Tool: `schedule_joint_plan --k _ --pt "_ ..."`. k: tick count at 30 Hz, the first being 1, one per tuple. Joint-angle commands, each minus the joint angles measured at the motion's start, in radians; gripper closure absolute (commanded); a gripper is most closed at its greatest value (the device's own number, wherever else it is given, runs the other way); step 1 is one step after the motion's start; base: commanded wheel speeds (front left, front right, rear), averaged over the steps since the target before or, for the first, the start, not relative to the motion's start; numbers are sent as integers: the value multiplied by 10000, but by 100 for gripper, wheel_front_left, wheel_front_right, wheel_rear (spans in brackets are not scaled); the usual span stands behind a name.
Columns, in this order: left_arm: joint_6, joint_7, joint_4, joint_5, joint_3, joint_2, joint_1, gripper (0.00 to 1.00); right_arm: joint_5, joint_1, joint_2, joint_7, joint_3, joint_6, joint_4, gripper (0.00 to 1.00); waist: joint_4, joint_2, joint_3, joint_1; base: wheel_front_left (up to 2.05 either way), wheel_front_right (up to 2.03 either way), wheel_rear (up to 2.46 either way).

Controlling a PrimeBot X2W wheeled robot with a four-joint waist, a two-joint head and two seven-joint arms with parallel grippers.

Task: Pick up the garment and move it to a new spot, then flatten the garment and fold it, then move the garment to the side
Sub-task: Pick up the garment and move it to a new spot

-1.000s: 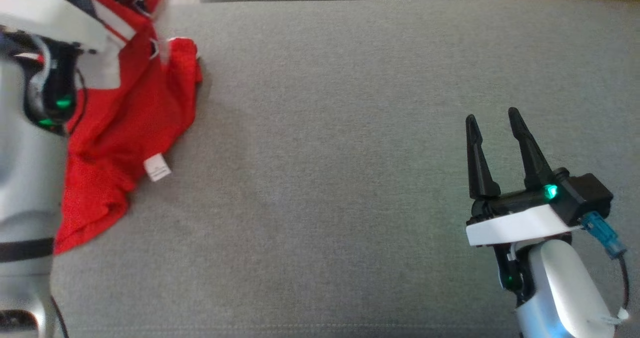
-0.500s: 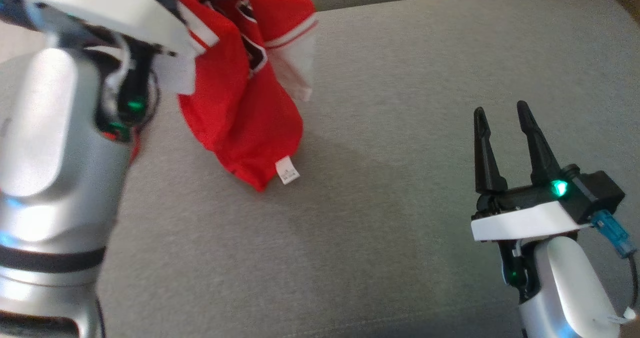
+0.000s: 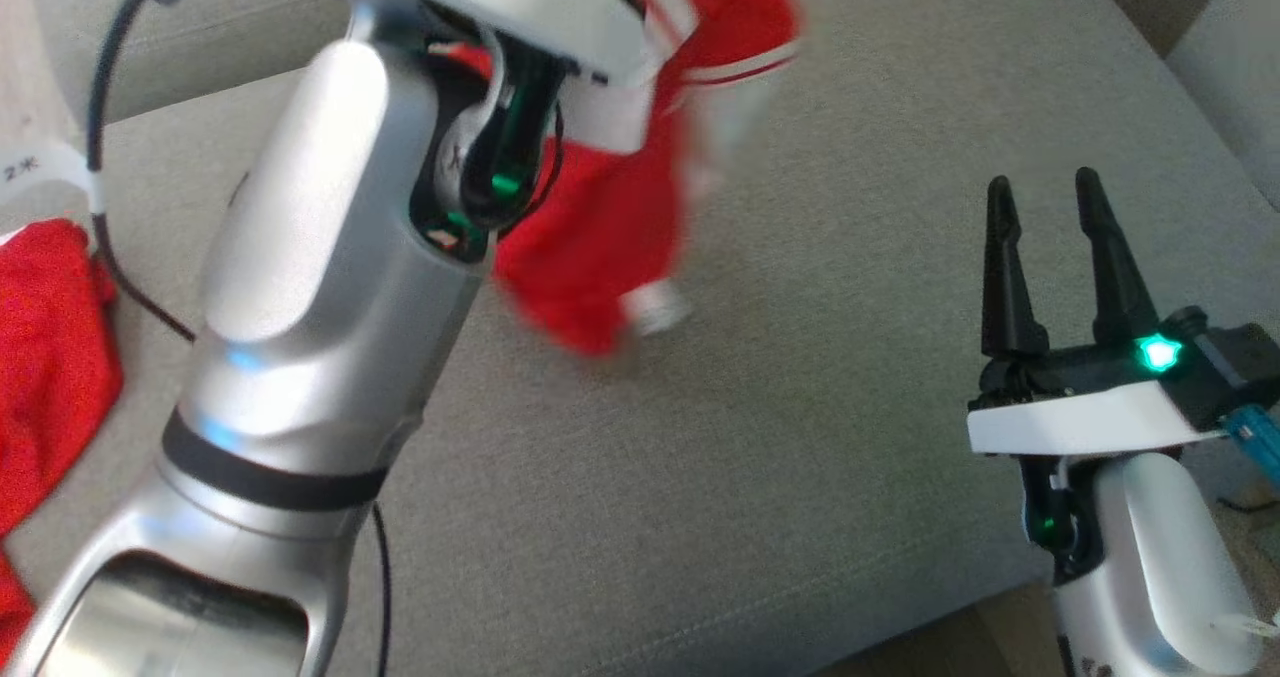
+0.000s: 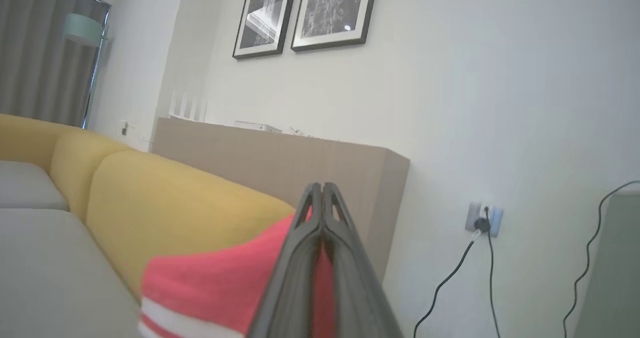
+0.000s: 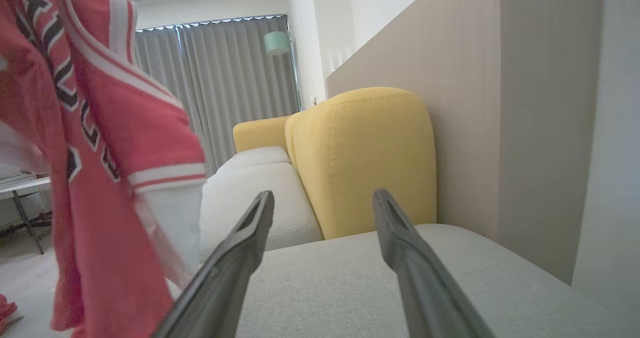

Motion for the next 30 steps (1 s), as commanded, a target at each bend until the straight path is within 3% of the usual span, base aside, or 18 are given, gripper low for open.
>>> schedule_joint_plan --k 1,5,8,16,21,22,23,30 --pt "129 -144 -351 -149 300 276 -639 100 38 -381 -26 -62 195 21 -413 0 -80 0 8 0 0 0 0" --pt "906 -638 -4 -470 287 235 -853 100 64 -365 -26 -62 35 21 -531 0 -90 0 56 0 0 0 0" --pt "1182 -700 772 -430 274 330 -610 100 69 -320 -26 -62 -89 21 -633 0 5 0 143 0 0 0 0" --pt "1048 -968 3520 14 127 1695 775 100 -48 -253 -26 -63 -210 21 -648 0 407 0 461 0 0 0 0" --pt "773 -1346 5099 234 -56 2137 1256 100 -242 -286 -26 -63 -189 21 -500 0 724 0 621 0 0 0 0" --pt "717 -1477 5621 260 -70 2153 1305 64 -312 -297 -26 -63 -193 21 -438 0 852 0 648 0 0 0 0" --pt "690 -1533 5858 279 -83 2147 1303 0 -346 -300 -26 -63 -189 21 -403 0 913 0 650 0 0 0 0" --pt "479 -1865 6560 52 399 2032 1196 0 -468 -277 -26 -63 -88 21 -189 0 1278 0 429 0 0 0 0"
